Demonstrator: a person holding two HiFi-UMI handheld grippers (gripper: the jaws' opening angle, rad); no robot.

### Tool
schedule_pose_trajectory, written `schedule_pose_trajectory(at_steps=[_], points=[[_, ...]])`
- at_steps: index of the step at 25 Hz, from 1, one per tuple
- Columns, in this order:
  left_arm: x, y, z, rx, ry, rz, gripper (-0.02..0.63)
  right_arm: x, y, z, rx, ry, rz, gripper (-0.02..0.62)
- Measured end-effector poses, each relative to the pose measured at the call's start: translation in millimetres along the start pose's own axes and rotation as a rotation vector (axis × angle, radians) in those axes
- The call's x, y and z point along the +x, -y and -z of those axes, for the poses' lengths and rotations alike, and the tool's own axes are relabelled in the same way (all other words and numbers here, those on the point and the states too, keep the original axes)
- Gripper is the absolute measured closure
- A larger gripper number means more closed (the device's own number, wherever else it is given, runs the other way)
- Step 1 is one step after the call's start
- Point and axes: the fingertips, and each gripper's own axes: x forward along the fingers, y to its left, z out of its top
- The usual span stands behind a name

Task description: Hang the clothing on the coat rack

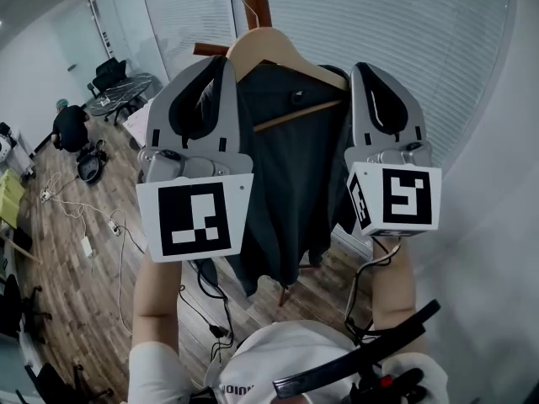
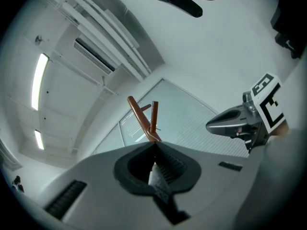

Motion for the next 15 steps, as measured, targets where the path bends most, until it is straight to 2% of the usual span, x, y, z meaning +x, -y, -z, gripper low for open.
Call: schedule_pose_trajectory(at_steps=[15], points=[[3.1,1.4,4.3,0.019,-0.014,0.005,0.591,2.0,0.0,3.5,0.011,0.002,-0.012,0.577]])
